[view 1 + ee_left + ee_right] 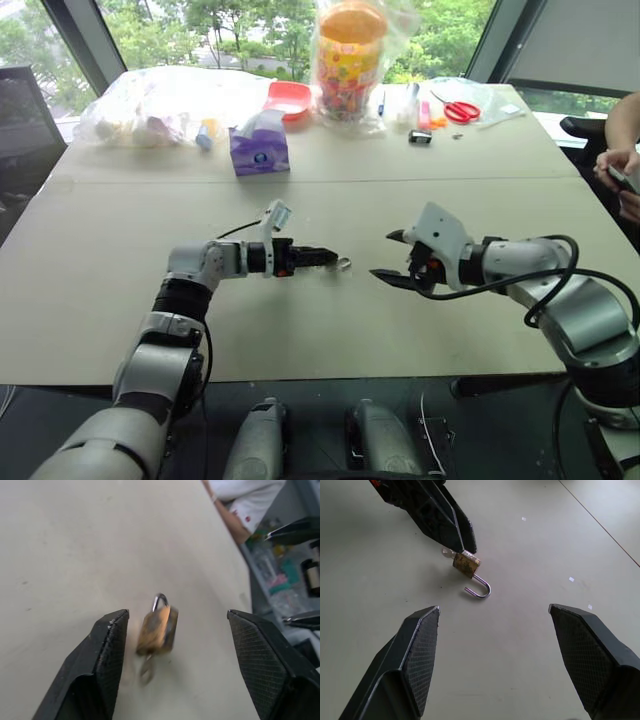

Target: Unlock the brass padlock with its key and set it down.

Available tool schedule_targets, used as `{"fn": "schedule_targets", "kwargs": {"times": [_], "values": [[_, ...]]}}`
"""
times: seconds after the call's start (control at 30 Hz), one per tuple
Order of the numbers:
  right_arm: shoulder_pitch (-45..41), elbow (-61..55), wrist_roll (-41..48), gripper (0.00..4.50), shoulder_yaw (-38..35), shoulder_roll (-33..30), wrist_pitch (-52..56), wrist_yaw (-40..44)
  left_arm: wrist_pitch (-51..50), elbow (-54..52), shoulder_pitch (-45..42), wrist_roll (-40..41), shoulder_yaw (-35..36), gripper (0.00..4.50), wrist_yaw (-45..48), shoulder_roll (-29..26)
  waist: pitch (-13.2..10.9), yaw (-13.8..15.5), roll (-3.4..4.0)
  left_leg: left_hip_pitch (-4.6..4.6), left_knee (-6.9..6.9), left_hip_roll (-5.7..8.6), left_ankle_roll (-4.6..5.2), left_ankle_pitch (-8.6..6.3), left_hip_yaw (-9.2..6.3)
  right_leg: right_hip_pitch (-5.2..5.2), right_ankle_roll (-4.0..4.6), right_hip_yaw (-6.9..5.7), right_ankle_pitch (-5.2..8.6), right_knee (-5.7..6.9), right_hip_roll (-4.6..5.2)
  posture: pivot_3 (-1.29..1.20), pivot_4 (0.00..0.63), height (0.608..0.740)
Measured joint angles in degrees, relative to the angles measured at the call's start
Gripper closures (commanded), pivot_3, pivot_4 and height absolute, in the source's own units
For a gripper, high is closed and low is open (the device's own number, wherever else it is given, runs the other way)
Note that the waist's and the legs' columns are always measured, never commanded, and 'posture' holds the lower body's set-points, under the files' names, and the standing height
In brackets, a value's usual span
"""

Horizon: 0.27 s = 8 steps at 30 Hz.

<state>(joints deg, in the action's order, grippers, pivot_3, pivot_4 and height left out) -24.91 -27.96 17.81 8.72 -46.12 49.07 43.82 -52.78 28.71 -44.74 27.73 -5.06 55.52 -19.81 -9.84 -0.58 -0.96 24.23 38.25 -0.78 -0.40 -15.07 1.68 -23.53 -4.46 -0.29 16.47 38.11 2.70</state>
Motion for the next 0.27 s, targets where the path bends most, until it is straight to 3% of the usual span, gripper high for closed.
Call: {"fn": "schedule_targets", "kwargs": {"times": [0.17,0.27], "values": [[2.25,0.32,-0.07,0.85,-1.01,-0.07,-0.01,-0.63,4.81,-14.9,7.0,-4.74,-1.17,1.33,-1.3,-9.5,0.0,-0.19,0.01,-0.05,-0.09,-0.07,-0.01,0.0,0.02,-0.03,0.03,0.04,0.01,0.0,0.04,0.0,0.15,0.74],[2.36,0.97,-0.02,0.85,-1.41,1.35,-0.59,-1.53,5.04,-22.85,10.36,-4.47,1.15,1.33,-2.98,-10.92,0.0,0.31,0.01,-0.05,-0.04,-0.03,-0.02,0.0,0.01,0.04,0.03,0.02,0.01,-0.02,0.16,0.0,0.15,0.74]]}}
